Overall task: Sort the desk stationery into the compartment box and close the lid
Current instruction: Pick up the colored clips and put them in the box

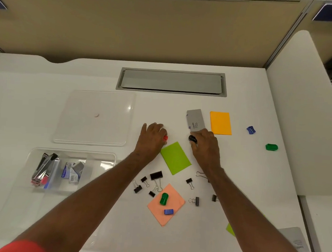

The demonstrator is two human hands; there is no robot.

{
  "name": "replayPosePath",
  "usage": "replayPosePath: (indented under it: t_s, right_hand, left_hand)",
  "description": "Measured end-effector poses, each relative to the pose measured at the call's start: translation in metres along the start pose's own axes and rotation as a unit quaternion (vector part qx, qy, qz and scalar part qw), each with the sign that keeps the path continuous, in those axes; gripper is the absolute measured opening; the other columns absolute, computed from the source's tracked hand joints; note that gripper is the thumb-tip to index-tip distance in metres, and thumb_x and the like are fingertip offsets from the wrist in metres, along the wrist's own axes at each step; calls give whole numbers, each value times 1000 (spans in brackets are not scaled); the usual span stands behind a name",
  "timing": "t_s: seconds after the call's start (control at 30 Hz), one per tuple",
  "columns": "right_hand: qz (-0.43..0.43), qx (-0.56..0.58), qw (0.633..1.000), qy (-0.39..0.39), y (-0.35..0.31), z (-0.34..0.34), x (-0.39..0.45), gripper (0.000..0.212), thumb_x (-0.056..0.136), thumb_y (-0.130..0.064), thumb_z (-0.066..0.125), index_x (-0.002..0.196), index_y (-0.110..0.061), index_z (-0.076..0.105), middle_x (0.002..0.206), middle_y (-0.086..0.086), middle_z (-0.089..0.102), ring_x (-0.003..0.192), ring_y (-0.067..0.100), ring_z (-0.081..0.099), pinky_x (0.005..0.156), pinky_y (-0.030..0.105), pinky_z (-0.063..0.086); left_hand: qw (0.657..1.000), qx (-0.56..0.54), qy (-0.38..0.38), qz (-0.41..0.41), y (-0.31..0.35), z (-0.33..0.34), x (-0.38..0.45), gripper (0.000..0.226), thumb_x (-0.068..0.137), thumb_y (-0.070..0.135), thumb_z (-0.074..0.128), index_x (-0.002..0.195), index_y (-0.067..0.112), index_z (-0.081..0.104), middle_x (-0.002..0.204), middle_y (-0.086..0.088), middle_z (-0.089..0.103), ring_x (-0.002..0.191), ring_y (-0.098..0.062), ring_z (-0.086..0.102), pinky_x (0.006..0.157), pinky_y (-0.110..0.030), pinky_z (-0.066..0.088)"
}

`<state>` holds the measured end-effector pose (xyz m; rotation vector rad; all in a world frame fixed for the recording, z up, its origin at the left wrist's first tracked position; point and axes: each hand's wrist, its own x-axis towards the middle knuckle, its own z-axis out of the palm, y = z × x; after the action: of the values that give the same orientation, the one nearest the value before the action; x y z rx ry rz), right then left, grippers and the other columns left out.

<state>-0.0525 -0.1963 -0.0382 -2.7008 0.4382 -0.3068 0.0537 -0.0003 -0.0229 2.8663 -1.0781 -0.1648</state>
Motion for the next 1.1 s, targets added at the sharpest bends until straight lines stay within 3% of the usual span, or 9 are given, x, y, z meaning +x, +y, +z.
replayPosePath:
  t_s: [0.3,0.47,0.6,0.7,0.9,1.1]
  right_hand:
    - [43,99,994,23,-13,-11,-18,27,87,-20,71,114,-17,65,111,3,67,103,24,57,86,34,43]
    - [32,171,984,41,-48,-19,-34,28,86,-20,72,113,-20,65,106,-5,69,95,17,58,87,37,46]
    - [-3,192,981,24,-89,-18,-46,26,86,-25,73,111,-24,65,103,-11,69,92,14,58,87,32,43]
    - [-12,216,976,17,-123,-14,-57,25,85,-29,73,108,-27,65,100,-16,68,89,7,55,85,27,42]
    - [-63,212,975,-20,-191,2,-74,23,83,-31,74,104,-31,65,94,-18,70,84,7,59,89,31,40]
    - [-95,165,979,-67,-240,20,-81,27,85,-33,73,111,-28,68,98,-14,74,94,14,64,97,37,42]
  left_hand:
    - [994,-71,82,31,-2,-14,-25,29,91,41,64,108,20,72,130,-1,64,140,-25,40,121,-55,12]
    - [977,-130,169,20,-12,-26,-69,17,86,38,73,97,24,73,101,5,71,120,-21,57,119,-55,19]
    - [965,-172,195,-28,-32,-31,-112,18,85,40,74,94,25,72,91,8,67,99,-13,60,118,-48,23]
    - [960,-174,212,-53,-54,-33,-143,21,83,41,76,94,24,73,87,8,68,94,-14,61,114,-46,28]
    - [956,-161,234,-77,-104,-33,-189,22,80,40,79,93,22,73,89,6,70,95,-17,63,111,-52,32]
    - [964,-142,219,-58,-141,-32,-204,22,79,42,80,90,24,74,93,4,74,113,-24,61,115,-60,23]
